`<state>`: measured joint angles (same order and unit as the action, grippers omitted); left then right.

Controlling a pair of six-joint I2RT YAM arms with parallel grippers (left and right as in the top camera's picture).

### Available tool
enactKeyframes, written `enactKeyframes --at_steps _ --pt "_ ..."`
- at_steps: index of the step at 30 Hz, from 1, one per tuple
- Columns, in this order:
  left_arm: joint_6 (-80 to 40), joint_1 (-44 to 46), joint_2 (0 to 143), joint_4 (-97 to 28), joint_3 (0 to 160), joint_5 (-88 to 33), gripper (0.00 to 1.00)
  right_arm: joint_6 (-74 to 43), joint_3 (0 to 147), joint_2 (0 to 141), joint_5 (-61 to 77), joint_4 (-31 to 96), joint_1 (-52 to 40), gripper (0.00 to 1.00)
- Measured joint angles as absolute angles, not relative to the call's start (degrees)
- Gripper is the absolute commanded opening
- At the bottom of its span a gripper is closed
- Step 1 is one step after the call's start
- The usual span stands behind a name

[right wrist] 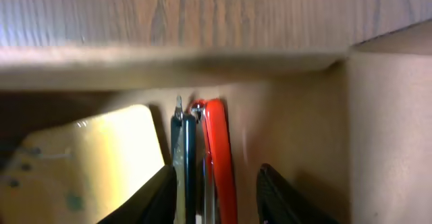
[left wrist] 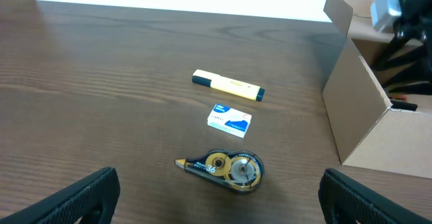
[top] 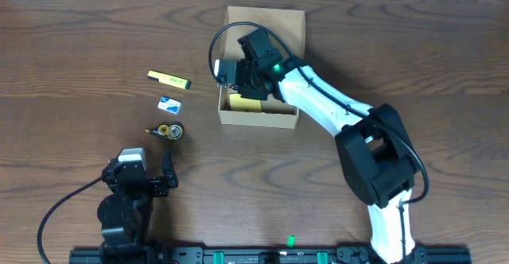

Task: Pack container
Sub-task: 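Move the right gripper out of the box to the yellow tape roll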

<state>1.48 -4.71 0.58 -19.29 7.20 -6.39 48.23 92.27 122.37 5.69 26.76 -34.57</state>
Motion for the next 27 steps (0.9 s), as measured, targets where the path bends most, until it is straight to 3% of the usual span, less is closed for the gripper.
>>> enactKeyframes --at_steps 4,9,16,18,27 --pt "1.5 -4.7 0.6 -19.3 7.2 -6.4 0.95 39.8 92.3 116.4 5.7 27.5 -36.0 0.32" --pt "1.5 -4.7 0.6 -19.3 7.2 -6.4 0.95 33.4 92.6 106.2 5.8 38.7 -37.1 0.34" --pt "1.5 -4.7 0.6 -19.3 7.2 -6.4 0.95 26.9 92.7 98.4 5.7 54.3 -37.2 0.17" --pt "1.5 -4.7 0.6 -19.3 7.2 -6.4 0.95 24.2 92.7 95.2 5.7 58.9 -37.1 0.01" --pt "1.5 -4.7 0.6 -19.3 7.2 -6.4 0.95 11.7 92.7 88.0 5.9 71.3 -32.7 0.01"
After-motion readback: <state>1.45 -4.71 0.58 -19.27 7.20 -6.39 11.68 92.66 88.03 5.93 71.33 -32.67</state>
